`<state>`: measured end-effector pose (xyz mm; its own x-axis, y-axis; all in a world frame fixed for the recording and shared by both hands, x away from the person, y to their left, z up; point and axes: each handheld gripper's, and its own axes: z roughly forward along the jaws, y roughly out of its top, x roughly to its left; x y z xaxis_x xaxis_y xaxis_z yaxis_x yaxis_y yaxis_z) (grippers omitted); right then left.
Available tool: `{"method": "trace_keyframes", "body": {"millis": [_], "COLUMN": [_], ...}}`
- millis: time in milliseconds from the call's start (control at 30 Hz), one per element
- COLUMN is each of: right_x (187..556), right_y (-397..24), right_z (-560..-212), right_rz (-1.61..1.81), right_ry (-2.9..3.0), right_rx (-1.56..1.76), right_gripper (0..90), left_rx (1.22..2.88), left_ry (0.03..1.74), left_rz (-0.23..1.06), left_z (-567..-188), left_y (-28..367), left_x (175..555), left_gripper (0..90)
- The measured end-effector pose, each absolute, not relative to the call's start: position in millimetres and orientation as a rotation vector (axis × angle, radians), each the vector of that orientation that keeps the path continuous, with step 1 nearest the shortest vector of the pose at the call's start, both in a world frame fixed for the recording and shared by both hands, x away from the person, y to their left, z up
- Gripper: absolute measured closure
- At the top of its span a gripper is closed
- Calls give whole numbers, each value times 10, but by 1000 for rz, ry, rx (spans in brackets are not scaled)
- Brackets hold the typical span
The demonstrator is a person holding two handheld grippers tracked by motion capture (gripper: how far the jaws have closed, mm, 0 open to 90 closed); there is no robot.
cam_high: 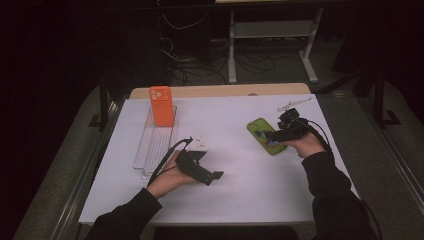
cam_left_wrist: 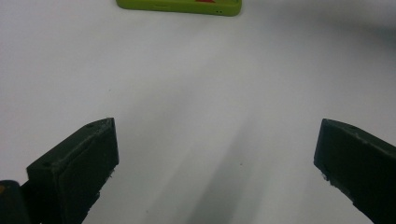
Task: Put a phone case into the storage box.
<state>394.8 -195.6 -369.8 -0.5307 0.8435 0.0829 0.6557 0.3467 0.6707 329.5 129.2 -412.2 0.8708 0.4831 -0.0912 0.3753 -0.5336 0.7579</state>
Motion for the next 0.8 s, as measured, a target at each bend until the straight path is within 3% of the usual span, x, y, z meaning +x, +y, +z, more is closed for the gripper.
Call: {"method": "trace_keyframes", "body": {"millis": [100,267,800], "right_x": [4025,4136,4370], "right_y": [-1989,-2038,-2009], "right_z": [-3658,-3616,-3818], "right_rz": [958,957,871], "right_ry": [2301,2253,2260], "right_rx": [1338,1373,1451], "right_gripper": [107,0,0], "left_rx": [2194,2197,2198], "left_ry": [617,621,614], "left_rz": [161,160,158], "left_z": [-4123,-4123,-4126], "left_y": [1295,1290,1282], "left_x": [3296,3294,3281], "left_gripper": [0,0,0]}}
